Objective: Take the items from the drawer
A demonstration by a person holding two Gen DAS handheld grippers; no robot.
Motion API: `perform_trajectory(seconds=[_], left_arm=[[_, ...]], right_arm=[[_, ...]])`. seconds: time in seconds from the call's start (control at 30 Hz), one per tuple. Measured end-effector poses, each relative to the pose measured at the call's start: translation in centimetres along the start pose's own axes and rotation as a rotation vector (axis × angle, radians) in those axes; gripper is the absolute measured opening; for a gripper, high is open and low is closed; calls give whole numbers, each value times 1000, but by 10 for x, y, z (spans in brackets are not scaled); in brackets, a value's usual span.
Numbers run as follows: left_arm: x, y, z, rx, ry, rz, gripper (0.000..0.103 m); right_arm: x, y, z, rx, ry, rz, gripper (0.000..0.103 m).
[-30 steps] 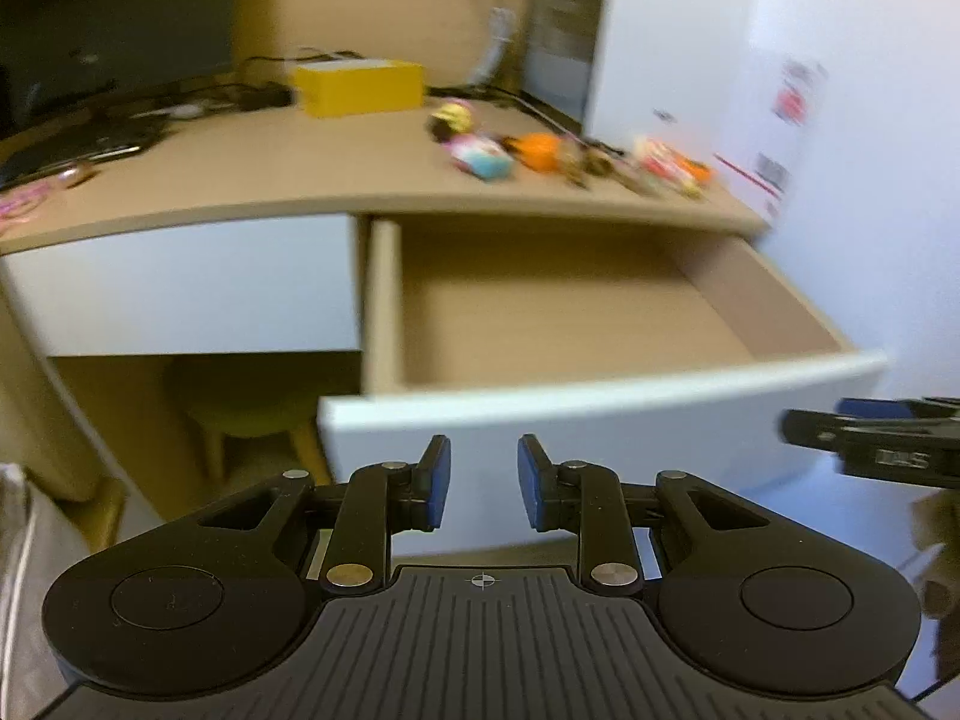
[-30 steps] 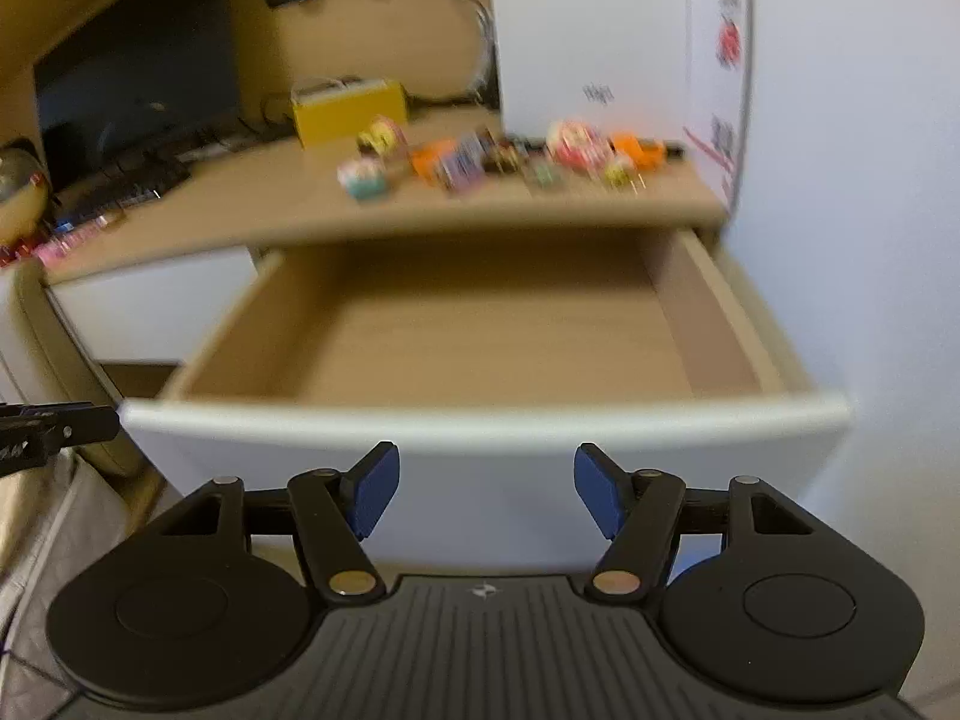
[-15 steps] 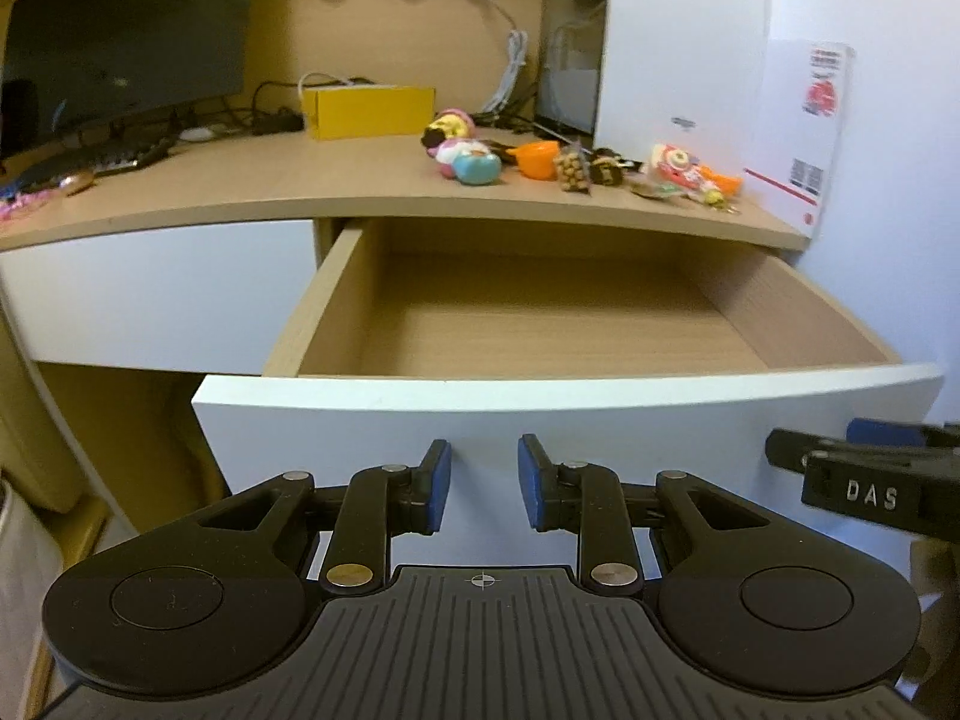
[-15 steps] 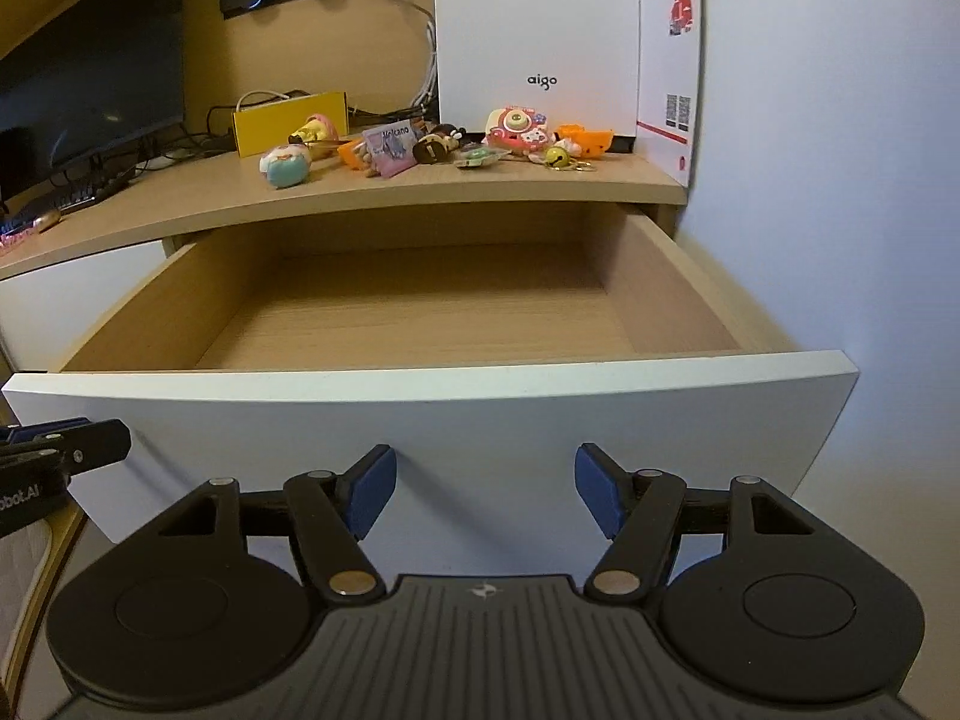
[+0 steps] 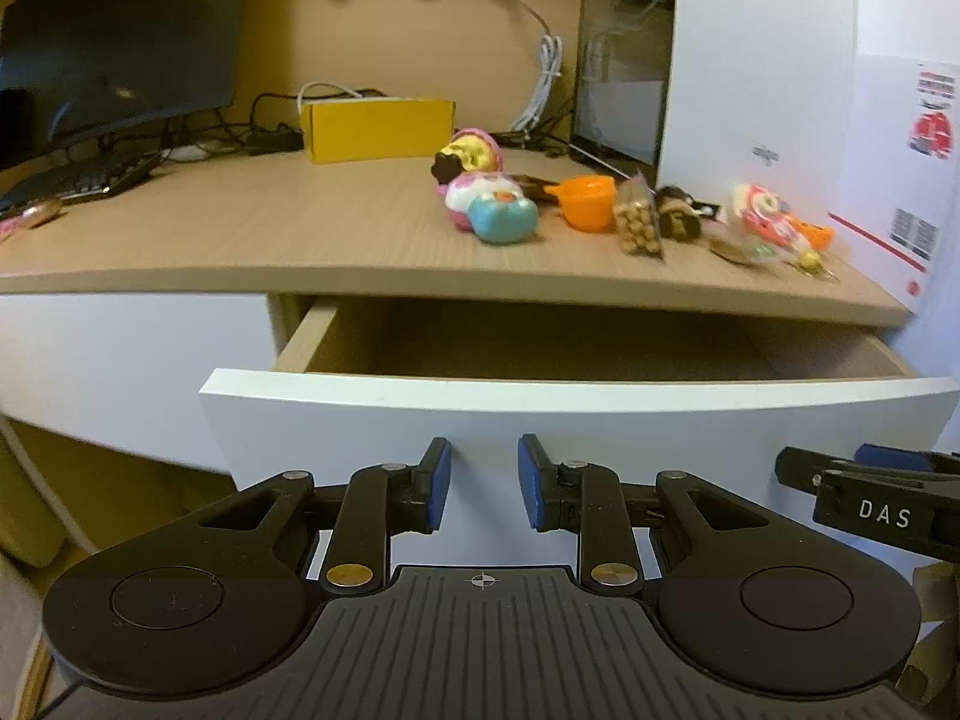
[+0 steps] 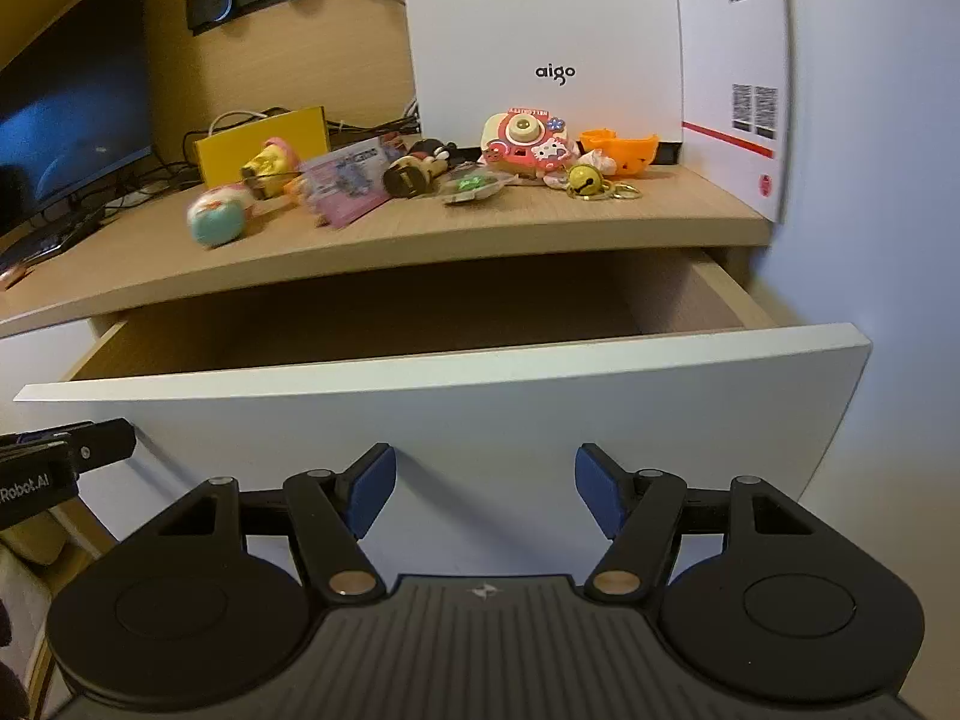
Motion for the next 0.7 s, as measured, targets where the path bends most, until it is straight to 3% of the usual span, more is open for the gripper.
perform_trajectory(seconds=[0.3, 0.53, 0.7], left_arm=[[22, -53, -3, 8, -5, -2, 29], [34, -73, -2, 6, -12, -12, 29], [33, -76, -1, 9, -7, -32, 30]], right_arm=[[29, -53, 4, -3, 3, 17, 67], [41, -78, 2, -7, 9, 22, 70], [44, -86, 3, -1, 7, 6, 78]])
Point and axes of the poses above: each gripper's, at about its wrist camera, not at the fingertips, and y roughly against the way its jaws point, z to its right, x to its top, the point moved 2 cm from there along -y, roughly the way its jaws point, and after that the axes turned 1 degree about -z, right-handed, at the moved point
